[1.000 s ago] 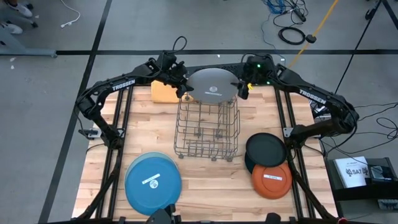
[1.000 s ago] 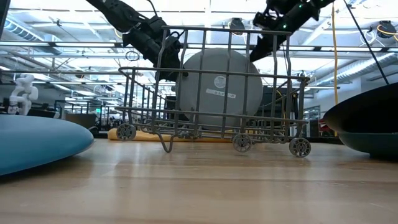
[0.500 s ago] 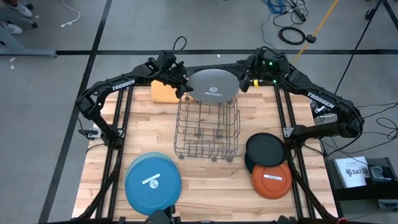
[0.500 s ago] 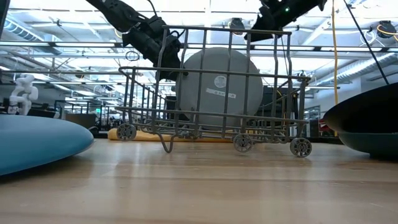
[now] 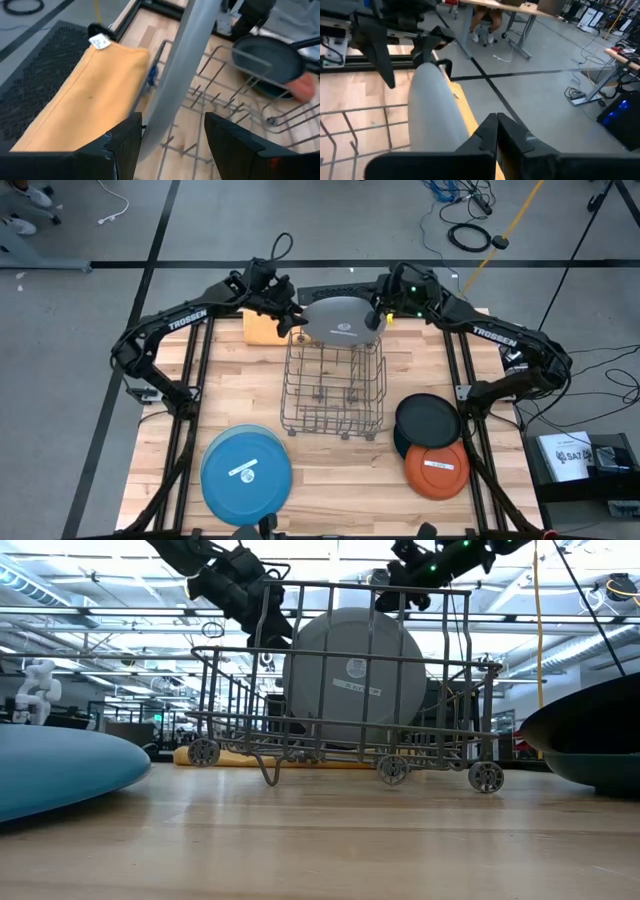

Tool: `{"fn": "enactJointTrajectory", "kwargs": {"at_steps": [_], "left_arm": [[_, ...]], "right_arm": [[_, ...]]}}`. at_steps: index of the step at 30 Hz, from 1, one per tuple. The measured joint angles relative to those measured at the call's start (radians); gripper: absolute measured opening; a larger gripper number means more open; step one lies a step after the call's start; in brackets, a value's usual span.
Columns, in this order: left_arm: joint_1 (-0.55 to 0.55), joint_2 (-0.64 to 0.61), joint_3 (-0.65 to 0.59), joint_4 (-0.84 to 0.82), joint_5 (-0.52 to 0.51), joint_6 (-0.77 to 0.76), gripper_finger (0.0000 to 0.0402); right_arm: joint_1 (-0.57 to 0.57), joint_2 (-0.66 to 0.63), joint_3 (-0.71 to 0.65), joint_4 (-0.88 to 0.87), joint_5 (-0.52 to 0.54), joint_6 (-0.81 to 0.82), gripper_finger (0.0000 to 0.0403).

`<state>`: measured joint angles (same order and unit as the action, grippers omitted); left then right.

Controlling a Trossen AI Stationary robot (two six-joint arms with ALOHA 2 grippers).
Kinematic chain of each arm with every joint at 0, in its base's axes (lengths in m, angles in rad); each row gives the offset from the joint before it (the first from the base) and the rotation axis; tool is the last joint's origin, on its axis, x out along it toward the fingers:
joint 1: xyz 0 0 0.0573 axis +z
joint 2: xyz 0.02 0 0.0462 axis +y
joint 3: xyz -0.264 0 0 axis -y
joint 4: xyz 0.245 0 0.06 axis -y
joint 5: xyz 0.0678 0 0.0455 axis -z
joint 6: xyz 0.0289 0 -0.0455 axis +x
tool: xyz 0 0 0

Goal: Sort dishes
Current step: Put the gray plate into the dish rack, then put the blue plate into the dish rack

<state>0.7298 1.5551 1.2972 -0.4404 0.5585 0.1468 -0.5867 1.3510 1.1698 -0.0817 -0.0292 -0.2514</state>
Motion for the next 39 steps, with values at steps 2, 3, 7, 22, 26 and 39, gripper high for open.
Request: {"fn": "enactJointTrajectory", "kwargs": {"at_steps": [2,3,7,22,26,39], "left_arm": [[-0.005,0.004,0.000,-0.003,-0.036,0.013,0.0214],[-0.005,0.005,0.000,-0.006,-0.044,0.017,0.0214],[0.002,0.005,0.000,0.003,-0.045,0.016,0.0214],[0.003,-0.002,0.000,0.000,-0.042,0.019,0.0214],[0.004,-0.029,0.000,0.005,-0.038,0.031,0.0214],[0.004,-0.214,0.000,0.031,-0.040,0.044,0.0214]], "right_arm": [[0.012,0.009,0.000,0.031,0.004,-0.007,0.0002],[0.018,0.011,0.000,0.045,0.004,-0.015,0.0001],[0.036,0.017,0.000,0.104,0.002,-0.026,0.0001],[0.031,0.105,0.002,0.097,0.067,0.004,0.0000],[0.031,0.106,0.002,0.087,0.065,0.004,0.0000],[0.042,0.078,-0.002,0.158,0.054,-0.023,0.0010]]}}
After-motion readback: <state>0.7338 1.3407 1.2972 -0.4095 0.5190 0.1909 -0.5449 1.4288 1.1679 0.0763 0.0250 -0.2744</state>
